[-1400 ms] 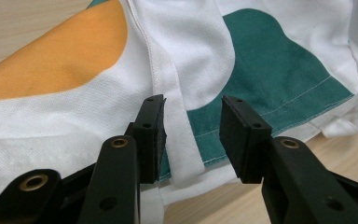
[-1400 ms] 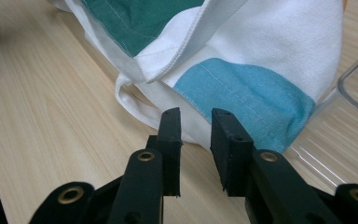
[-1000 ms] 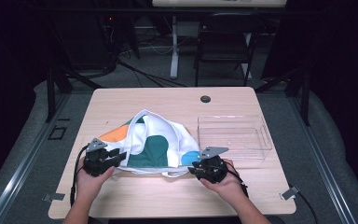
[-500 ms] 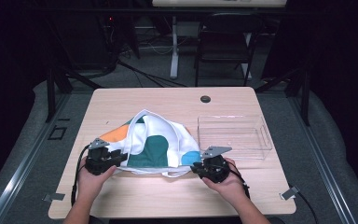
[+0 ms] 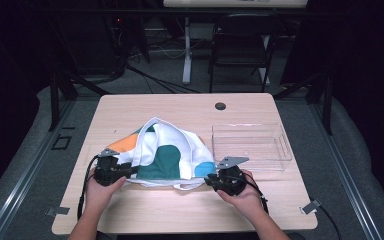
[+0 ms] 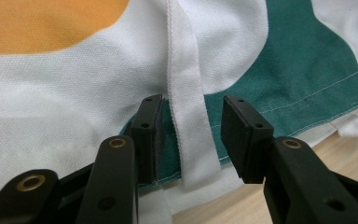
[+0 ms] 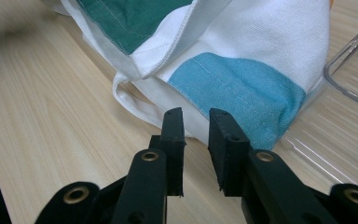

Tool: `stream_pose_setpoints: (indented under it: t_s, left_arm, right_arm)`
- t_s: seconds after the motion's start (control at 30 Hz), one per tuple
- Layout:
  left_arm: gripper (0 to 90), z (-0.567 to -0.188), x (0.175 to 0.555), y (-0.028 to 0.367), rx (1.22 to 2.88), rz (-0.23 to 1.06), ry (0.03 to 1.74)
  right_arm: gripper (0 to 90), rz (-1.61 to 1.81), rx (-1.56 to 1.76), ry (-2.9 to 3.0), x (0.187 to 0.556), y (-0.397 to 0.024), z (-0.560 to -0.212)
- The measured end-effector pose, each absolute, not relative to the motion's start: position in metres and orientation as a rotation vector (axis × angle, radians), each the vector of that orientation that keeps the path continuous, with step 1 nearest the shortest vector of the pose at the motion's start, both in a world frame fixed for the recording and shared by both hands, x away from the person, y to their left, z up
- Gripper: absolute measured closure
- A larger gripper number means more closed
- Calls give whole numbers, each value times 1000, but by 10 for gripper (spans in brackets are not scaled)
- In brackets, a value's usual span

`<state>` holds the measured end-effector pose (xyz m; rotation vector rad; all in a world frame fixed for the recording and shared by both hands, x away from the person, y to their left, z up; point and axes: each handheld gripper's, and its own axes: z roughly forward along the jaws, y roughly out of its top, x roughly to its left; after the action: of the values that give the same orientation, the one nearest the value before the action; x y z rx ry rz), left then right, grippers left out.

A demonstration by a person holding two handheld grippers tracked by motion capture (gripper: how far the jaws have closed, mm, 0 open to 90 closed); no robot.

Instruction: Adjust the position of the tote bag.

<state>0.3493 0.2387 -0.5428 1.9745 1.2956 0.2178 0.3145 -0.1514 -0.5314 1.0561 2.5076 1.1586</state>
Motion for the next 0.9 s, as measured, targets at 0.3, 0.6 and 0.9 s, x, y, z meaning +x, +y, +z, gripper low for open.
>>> stream_pose_setpoints:
  t_s: [0.3, 0.6, 0.9]
  left_arm:
    - [555, -546, 352, 237, 1973, 187, 1297]
    - [555, -546, 352, 237, 1973, 187, 1291]
    - [629, -542, 347, 237, 1963, 160, 1246]
  right_arm:
    - [750, 1153, 1059, 2511, 315, -151, -533]
    - [746, 1156, 1057, 2506, 314, -150, -533]
    - [744, 1163, 1051, 2503, 314, -151, -533]
